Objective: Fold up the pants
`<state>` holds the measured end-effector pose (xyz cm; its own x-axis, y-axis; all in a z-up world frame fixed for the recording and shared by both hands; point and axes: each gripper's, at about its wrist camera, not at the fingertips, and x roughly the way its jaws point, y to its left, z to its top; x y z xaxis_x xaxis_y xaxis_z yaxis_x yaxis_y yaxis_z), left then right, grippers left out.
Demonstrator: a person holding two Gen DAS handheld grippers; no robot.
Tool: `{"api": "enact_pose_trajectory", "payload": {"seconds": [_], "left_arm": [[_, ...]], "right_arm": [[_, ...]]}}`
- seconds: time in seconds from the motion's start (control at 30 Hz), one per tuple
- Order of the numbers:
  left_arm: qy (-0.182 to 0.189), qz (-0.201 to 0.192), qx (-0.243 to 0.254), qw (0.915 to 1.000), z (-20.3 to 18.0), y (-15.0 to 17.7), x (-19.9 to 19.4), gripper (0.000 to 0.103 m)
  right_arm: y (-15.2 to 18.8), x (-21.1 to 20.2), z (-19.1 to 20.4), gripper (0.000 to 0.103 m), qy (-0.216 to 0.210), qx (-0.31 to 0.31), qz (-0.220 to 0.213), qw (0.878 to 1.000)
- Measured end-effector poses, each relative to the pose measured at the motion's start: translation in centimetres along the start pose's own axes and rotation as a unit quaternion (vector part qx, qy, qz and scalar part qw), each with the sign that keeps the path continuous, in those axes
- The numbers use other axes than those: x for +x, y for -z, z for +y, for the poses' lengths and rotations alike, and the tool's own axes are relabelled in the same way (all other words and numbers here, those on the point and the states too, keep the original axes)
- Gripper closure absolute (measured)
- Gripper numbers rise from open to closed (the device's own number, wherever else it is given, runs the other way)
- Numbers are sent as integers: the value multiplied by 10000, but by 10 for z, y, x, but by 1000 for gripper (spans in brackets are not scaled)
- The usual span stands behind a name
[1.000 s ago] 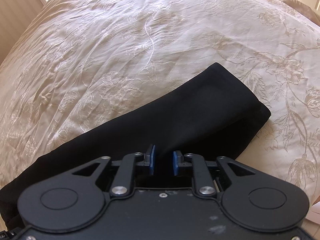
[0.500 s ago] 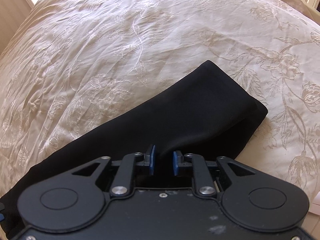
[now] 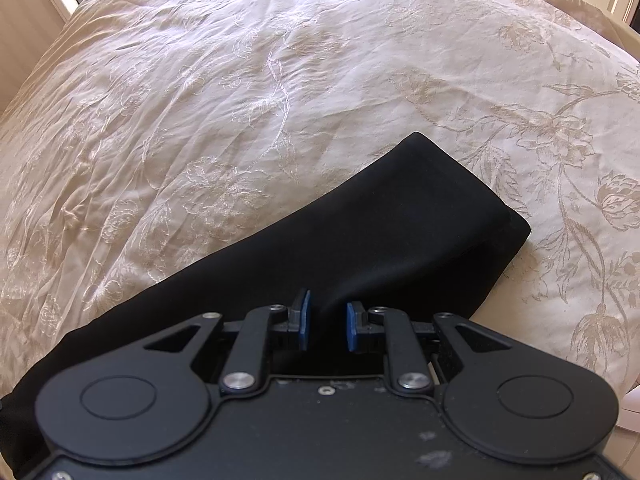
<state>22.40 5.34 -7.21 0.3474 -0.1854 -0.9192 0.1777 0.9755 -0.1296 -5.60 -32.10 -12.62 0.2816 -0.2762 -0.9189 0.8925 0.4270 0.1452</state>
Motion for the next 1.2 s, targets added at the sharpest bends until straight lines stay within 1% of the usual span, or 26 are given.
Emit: {"api": "enact_pose_trajectory", "payload": {"seconds": [0.1,0.27,0.37,0.47,0.53,0.57,0.6,0.77,0.87,0.9,0.97,1.07,1.13,1.2], "left_arm": [[7,-21,-83,10000,5,18,-16,88],[-70,-38,35,10000,6,55,-42,88],[-115,64,111,9999,6,77,-50,89],[-191,239,156,9994,6,96,-47,89],[-200,365,151,9990,6,104,-44,89],[-189,401,150,9989,5,107,-44,89],[-189,410,164,9988,4,109,-44,89],[-127,340,293,9989,-3,115,-52,88],[-262,325,352,9985,-5,118,-56,88],[-304,311,356,9984,-6,120,-57,88],[-373,300,321,9983,-6,123,-60,87],[-466,301,247,9982,-5,128,-64,86],[-549,290,199,9979,-5,133,-68,86],[-611,278,141,9976,-4,137,-71,84]], "right_arm": [[1,-6,-5,83,-26,5,-64,10000],[6,-14,-22,83,-48,95,-113,9999],[12,-18,-36,82,-69,230,-140,9996],[17,-19,-50,80,-90,385,-165,9991],[17,-18,-58,77,-114,537,-187,9983],[16,-18,-62,73,-152,625,-212,9977],[15,-17,-65,71,-195,708,-238,9970],[9,-5,-72,70,-292,898,-152,9954],[5,1,-73,69,-373,986,-105,9944],[3,3,-72,75,-373,967,-89,9946],[1,1,-70,99,-472,882,-142,9949],[-3,-14,-65,100,-603,488,-327,9965],[-3,-27,-65,100,-576,183,-501,9969],[-2,-32,-71,100,-513,127,-528,9972]]}}
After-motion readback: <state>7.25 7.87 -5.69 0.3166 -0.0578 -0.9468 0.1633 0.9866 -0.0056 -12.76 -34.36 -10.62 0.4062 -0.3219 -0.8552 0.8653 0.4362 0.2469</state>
